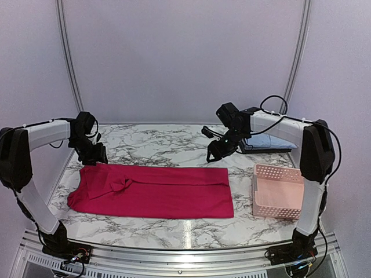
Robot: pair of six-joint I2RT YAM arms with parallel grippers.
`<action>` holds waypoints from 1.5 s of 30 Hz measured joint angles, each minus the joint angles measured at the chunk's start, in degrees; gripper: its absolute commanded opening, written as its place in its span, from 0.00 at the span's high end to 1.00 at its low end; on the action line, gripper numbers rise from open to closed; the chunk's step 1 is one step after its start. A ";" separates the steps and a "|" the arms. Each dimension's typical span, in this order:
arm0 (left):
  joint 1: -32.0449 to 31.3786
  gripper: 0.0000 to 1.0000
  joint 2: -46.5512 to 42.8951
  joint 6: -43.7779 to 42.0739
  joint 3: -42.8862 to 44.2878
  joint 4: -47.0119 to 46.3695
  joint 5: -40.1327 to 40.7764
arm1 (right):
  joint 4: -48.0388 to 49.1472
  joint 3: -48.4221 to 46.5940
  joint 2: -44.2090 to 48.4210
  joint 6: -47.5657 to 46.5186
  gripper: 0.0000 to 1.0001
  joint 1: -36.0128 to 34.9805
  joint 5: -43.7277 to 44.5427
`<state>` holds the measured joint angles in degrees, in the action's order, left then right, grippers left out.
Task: Fold and stack the mixed laundry pile
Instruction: Smooth out the rectangle-folded T-shirt at the center of the board, then rotate the rectangle-folded T-shirt at the center of the board.
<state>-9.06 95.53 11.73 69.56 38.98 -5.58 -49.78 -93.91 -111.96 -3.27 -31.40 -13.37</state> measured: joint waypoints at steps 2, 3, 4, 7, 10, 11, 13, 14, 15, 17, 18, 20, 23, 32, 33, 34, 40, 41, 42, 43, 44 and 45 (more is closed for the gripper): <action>0.85 0.44 -0.20 2.38 -2.12 -0.61 -0.70 | 1.11 -1.70 -2.16 0.22 0.53 -0.24 -1.44; 0.79 0.46 -0.26 3.39 -3.45 -0.90 -1.25 | 1.60 -2.14 -3.37 0.24 0.54 -0.46 -2.16; 0.48 0.48 -0.33 4.17 -4.83 -1.20 -1.68 | 1.95 -2.23 -4.57 0.26 0.55 -0.72 -2.82; -0.15 0.53 -0.52 5.99 -8.46 -1.64 -1.88 | 2.67 -1.22 -7.41 0.28 0.57 -1.42 -4.35; -0.37 0.54 -0.55 7.43 -12.17 -1.77 -0.85 | 3.28 1.75 -8.48 0.28 0.58 -1.62 -5.60; -0.37 0.54 -0.55 7.76 -13.00 -1.75 -0.37 | 3.39 2.71 -8.57 0.26 0.59 -1.66 -5.77; -0.37 0.54 -0.44 8.96 -14.78 -1.79 0.76 | 3.61 4.61 -8.63 0.26 0.60 -1.66 -5.92; -0.37 0.54 -0.39 9.60 -14.95 -1.97 1.22 | 3.98 5.57 -8.63 0.28 0.60 -1.66 -5.97; -0.39 0.54 -0.28 10.16 -14.86 -2.14 1.73 | 4.59 6.14 -8.39 0.28 0.61 -1.66 -6.19; -0.48 0.54 0.52 10.99 -14.10 -1.86 2.67 | 5.95 7.48 -7.80 0.44 0.61 -1.44 -6.29; -0.46 0.54 1.44 11.34 -13.05 -1.62 3.45 | 6.78 8.92 -7.06 0.57 0.61 -1.16 -6.45; -0.35 0.53 3.37 11.61 -10.88 -1.33 4.81 | 8.74 11.28 -5.77 0.83 0.62 -0.63 -6.93; -0.07 0.53 6.73 11.63 -6.75 -1.40 6.47 | 10.27 14.38 -3.91 1.20 0.63 -0.17 -7.87; 0.87 0.51 13.46 8.61 5.70 -3.61 6.54 | 8.48 15.04 -2.71 1.33 0.62 0.24 -10.14; 0.87 0.51 12.94 8.61 5.88 -3.91 6.51 | 7.63 14.51 -2.71 1.33 0.62 0.26 -10.14; 0.87 0.51 12.09 8.72 5.88 -4.11 6.16 | 6.78 13.77 -2.71 1.33 0.62 0.26 -10.12; -2.75 0.54 7.28 10.14 3.04 -4.37 5.22 | 5.14 6.14 -3.80 0.96 0.67 0.24 -10.45; -4.09 0.55 7.19 10.62 2.19 -4.44 5.22 | 5.11 4.87 -4.46 0.61 0.68 0.24 -10.51; -5.14 0.55 7.19 11.19 1.20 -4.46 5.14 | 5.14 3.91 -5.20 0.28 0.70 0.20 -10.58; -6.34 0.56 7.32 11.69 0.09 -4.39 5.05 | 5.14 3.32 -5.99 0.00 0.72 0.13 -10.62; -7.28 0.56 7.52 12.24 -0.94 -4.22 5.09 | 4.90 3.08 -7.23 -0.46 0.75 0.11 -10.69; -7.76 0.56 7.89 12.72 -1.62 -4.02 5.22 | 4.85 3.08 -7.41 -0.52 0.77 0.11 -10.69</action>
<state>-16.82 103.42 24.45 67.94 34.96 -0.36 -44.93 -90.83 -119.37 -3.79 -31.29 -24.05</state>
